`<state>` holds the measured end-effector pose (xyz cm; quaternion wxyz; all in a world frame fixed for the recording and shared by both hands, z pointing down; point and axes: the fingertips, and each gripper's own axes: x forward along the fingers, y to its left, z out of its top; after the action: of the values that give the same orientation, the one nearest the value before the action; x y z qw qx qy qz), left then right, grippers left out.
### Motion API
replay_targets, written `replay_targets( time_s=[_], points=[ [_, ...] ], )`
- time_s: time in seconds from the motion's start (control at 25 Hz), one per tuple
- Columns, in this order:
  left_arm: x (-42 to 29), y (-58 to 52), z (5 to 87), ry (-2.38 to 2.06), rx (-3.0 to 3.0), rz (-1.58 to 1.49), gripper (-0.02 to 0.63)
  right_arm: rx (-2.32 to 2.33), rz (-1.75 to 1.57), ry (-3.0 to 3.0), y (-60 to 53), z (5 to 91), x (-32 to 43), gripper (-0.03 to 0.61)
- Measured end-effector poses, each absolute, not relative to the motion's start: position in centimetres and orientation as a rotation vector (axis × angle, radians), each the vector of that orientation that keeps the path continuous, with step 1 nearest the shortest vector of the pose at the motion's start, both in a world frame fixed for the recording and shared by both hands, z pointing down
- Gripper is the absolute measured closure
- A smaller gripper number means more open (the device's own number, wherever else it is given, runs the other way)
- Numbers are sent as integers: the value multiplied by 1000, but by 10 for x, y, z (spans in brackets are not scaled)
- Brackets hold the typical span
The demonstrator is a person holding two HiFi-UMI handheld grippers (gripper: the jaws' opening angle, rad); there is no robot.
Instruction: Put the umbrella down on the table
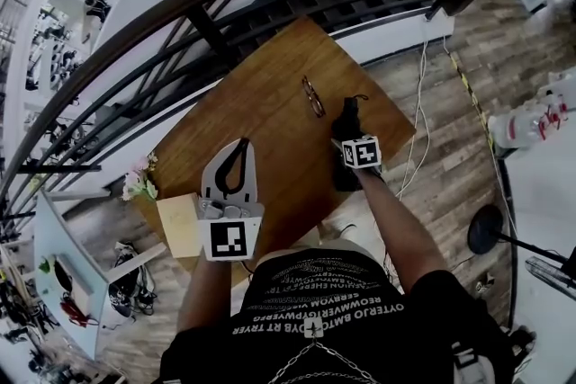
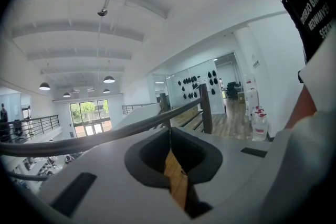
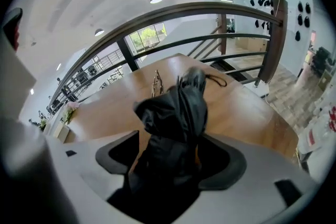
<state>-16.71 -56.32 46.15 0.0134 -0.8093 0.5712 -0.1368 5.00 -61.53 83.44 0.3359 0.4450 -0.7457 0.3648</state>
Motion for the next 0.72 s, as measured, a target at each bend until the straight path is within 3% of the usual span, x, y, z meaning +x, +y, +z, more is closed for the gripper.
replay_targets(
  time_s=[0.32,0.6,0.72],
  points=[
    [-165,-560,456,1779,-2526,-399,583,1155,898,-1974,-610,813,59,241],
    [-149,-552,442,1747,-2533,-342,583,1237,713,-2177,-603,735,73,242],
    [-141,-546,435,1736,-2528,-327,583,1273,647,-2280,-599,694,71,313]
  ],
)
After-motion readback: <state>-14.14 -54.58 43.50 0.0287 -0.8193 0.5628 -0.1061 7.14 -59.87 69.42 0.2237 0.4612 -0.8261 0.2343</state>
